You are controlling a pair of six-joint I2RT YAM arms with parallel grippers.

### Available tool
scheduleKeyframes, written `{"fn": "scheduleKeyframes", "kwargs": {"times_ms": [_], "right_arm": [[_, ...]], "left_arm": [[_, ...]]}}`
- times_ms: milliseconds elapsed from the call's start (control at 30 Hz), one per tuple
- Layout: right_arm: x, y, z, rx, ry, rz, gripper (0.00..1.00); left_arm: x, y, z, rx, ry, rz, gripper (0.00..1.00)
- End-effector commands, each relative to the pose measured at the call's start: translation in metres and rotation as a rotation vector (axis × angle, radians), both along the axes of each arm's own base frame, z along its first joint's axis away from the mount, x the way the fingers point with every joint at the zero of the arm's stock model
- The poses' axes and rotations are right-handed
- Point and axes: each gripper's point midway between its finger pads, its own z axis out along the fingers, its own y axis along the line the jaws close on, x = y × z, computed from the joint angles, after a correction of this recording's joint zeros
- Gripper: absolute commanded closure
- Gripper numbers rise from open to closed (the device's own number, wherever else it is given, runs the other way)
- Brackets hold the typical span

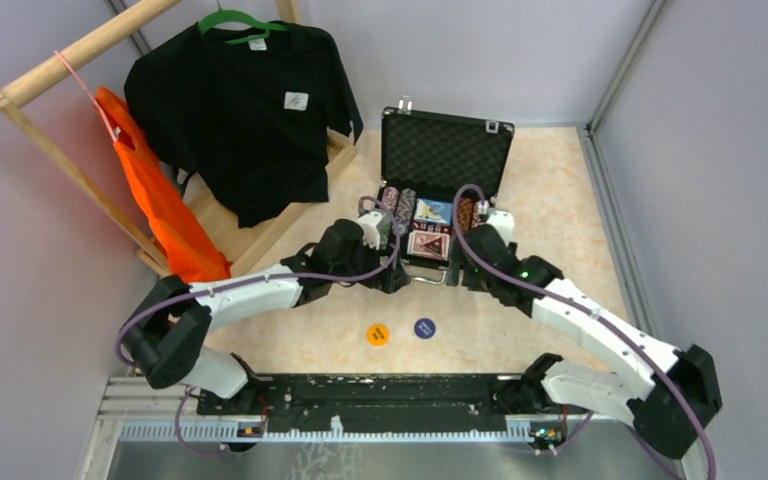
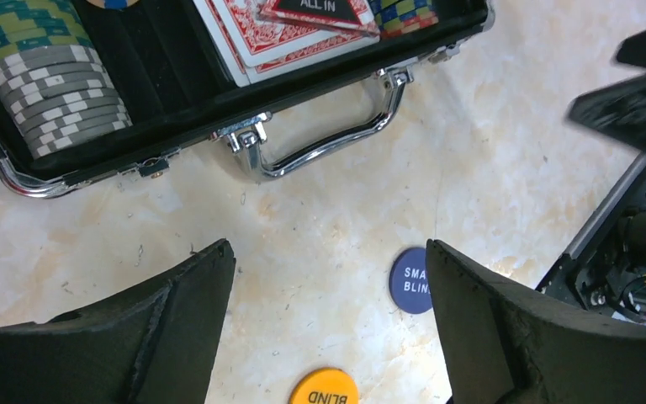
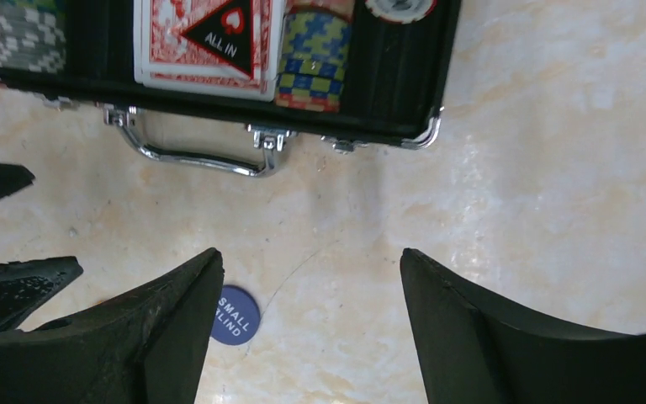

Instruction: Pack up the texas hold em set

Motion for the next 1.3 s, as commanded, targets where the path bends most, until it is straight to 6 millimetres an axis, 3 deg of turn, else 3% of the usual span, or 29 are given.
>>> {"fn": "scheduleKeyframes", "kwargs": {"times_ms": [0,267,433,600,800,1267], "right_arm": [[0.003,-0.030,0.018,-0.020,-0.070,-0.032,0.22],[0.002,-0.046,0.013,-0.042,-0.073,-0.035,0.21],[0.007,-0.067,0.023,-0.029,-0.107,-0.126,0.20],[0.013,-0.086,0.041,0.041,-0.167,-0.217,0.20],[0.010,-0.108,0.062,0.141,-0.241,-0.327,0.20],[0.004,-0.126,0.086,0.142,-0.315,-0.402,0.20]], "left_arm": [[-0.022,-0.004,-0.003,0.091,0.057,-0.123,0.12],[-0.078,-0.023,-0.028,0.333,0.206,-0.201,0.12],[-0.094,-0.039,-0.041,0.413,0.212,-0.233,0.11],[-0.091,-0.042,-0.054,0.486,0.181,-0.214,0.11],[-0.088,-0.052,-0.053,0.473,0.153,-0.224,0.11],[-0.089,-0.066,-0.061,0.541,0.104,-0.227,0.17]]}}
